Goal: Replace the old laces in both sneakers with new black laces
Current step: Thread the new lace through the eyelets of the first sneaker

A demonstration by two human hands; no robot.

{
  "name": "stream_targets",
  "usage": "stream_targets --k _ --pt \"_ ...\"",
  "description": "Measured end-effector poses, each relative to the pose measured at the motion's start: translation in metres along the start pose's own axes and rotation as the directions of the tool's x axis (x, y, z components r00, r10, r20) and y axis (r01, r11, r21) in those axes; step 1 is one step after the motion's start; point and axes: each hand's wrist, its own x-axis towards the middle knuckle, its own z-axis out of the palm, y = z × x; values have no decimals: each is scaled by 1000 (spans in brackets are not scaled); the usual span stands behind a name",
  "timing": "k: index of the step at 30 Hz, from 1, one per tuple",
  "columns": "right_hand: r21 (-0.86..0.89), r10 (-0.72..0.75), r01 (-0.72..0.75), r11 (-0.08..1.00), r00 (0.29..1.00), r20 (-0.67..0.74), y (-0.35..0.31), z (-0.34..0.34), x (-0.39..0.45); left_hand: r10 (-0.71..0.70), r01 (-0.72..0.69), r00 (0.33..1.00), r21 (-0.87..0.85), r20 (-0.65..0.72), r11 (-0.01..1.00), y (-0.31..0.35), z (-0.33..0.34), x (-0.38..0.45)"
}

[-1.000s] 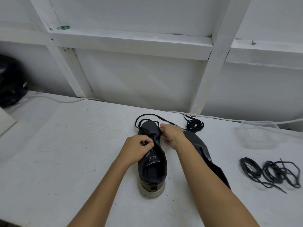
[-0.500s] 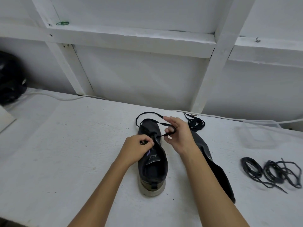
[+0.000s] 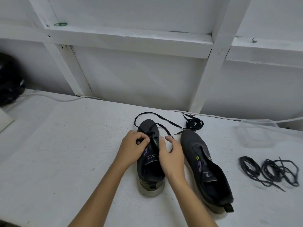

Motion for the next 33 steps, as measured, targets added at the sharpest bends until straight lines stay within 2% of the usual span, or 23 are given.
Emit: stream_targets --k 4,6,7,8,9,11,13,14,15,16,17,18,19,20,21,24,26,27,28,29,30,32,33 --pt "47 -79 78 996 997 22 15 -1 -28 6 -6 1000 -1 12 1000 1 0 1" --pt "121 -64 59 991 997 37 13 -3 -32 4 -3 999 -18 45 1000 3 -2 1" --pt "128 -60 55 990 998 35 12 -4 -33 -27 33 997 -85 73 996 5 -4 2" --pt "119 -53 50 992 998 24 9 -5 -34 -81 104 991 -227 106 968 6 -9 2" --pt "107 -44 43 993 999 5 6 -6 -35 -138 188 980 -436 145 880 8 -16 2" --pt "92 -23 25 995 999 -30 4 -5 -37 -179 250 967 -808 181 534 8 -28 2" --pt "93 1 4 996 999 -53 4 -4 -37 -238 168 966 -950 104 264 6 -37 5" --pt "94 6 0 996 998 -62 6 -3 -36 -287 145 954 -969 84 200 5 -38 6" --pt "100 8 -1 995 997 -71 7 -2 -35 -329 145 942 -965 66 221 8 -36 7" --pt "103 6 2 995 996 -84 7 -1 -35 -353 160 935 -911 17 380 11 -31 6" --pt "102 -1 10 995 996 -93 7 -1 -34 -313 170 948 -749 -53 640 11 -26 6" --pt "101 -11 21 995 995 -100 8 0 -33 -217 151 972 -469 -90 870 11 -20 4" --pt "102 -19 29 994 994 -105 7 0 -33 -91 77 993 -179 -70 981 10 -14 2" --pt "106 -29 40 994 994 -108 7 0 -33 18 -17 1000 37 -18 999 9 -9 2" --pt "111 -36 49 993 993 -117 7 1 -33 76 -79 997 167 27 983 9 -5 2" --pt "114 -39 56 992 988 -149 8 2 -32 72 -75 997 327 21 942 14 -1 3" --pt "106 -30 49 993 984 -175 10 3 -31 28 -50 997 296 77 954 18 -4 5" --pt "105 -27 47 993 982 -187 10 3 -31 -3 -22 992 193 128 981 21 -8 5" --pt "107 -25 47 993 980 -196 10 3 -31 -41 39 982 14 183 999 23 -12 4" --pt "112 -21 44 993 979 -203 10 3 -31 -71 118 977 -234 200 965 27 -19 2" --pt "118 -14 40 992 977 -213 11 3 -31 -114 186 978 -497 173 847 27 -25 2" --pt "128 -10 40 991 973 -229 12 3 -29 -236 214 964 -875 119 434 21 -38 3" --pt "125 -14 44 991 972 -233 13 2 -29 -278 173 955 -956 105 235 14 -44 3"
